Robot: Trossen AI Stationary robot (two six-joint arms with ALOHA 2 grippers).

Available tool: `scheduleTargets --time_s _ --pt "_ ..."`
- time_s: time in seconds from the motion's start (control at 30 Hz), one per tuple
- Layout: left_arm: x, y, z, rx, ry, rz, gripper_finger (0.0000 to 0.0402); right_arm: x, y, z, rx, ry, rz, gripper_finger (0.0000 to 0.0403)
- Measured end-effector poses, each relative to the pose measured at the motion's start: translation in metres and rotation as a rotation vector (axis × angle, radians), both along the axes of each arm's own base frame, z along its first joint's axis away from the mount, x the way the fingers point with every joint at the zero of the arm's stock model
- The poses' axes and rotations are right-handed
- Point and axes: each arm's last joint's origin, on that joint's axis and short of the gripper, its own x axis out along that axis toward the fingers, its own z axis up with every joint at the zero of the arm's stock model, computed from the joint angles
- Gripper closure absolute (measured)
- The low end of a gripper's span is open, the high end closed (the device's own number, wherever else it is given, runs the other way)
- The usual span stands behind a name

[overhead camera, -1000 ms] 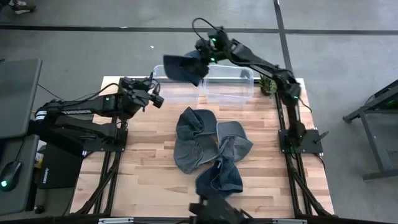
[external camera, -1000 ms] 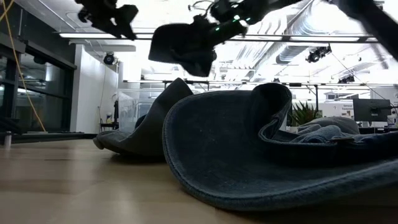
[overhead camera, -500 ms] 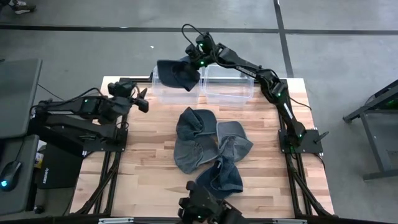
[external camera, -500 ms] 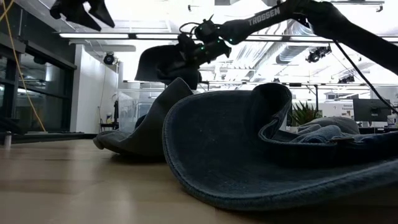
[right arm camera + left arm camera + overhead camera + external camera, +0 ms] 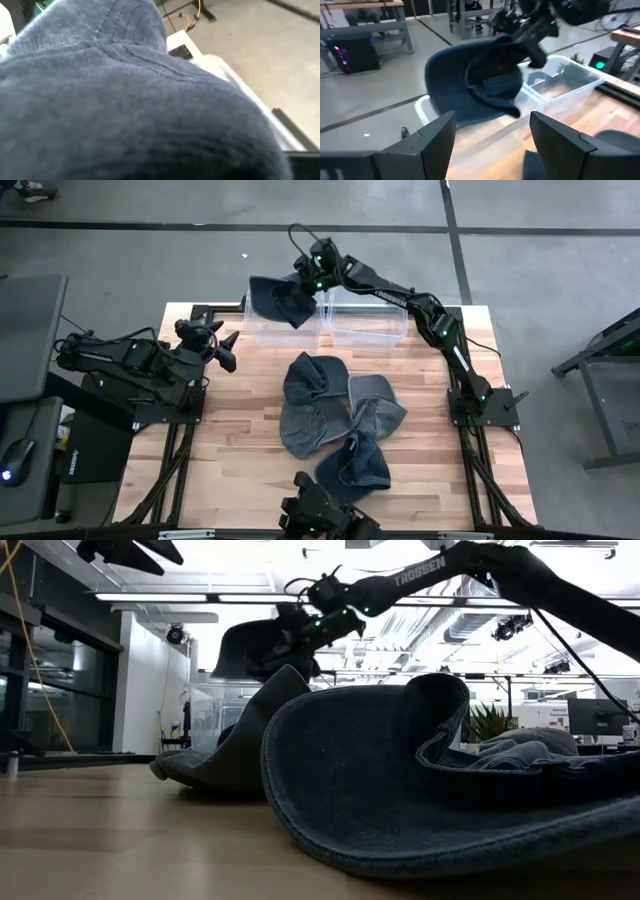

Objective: Pick and place caps into container
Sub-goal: Put the bottom left dark blue cap into the left transparent container

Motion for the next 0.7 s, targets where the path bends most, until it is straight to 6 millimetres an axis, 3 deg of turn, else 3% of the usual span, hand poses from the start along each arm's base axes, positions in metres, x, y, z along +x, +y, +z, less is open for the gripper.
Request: scheduleTargets --time_s 0.47,0.7 --pt "0.0 -0.014 0.0 -0.078 -0.102 -0.083 0.0151 0.007 0.0 -0.012 -0.035 0.019 -0.012 0.0401" --pt "0.0 -0.014 0.0 -0.087 -0.114 -0.077 0.0151 0.005 0.004 -0.019 -0.016 0.087 0.002 0.0348"
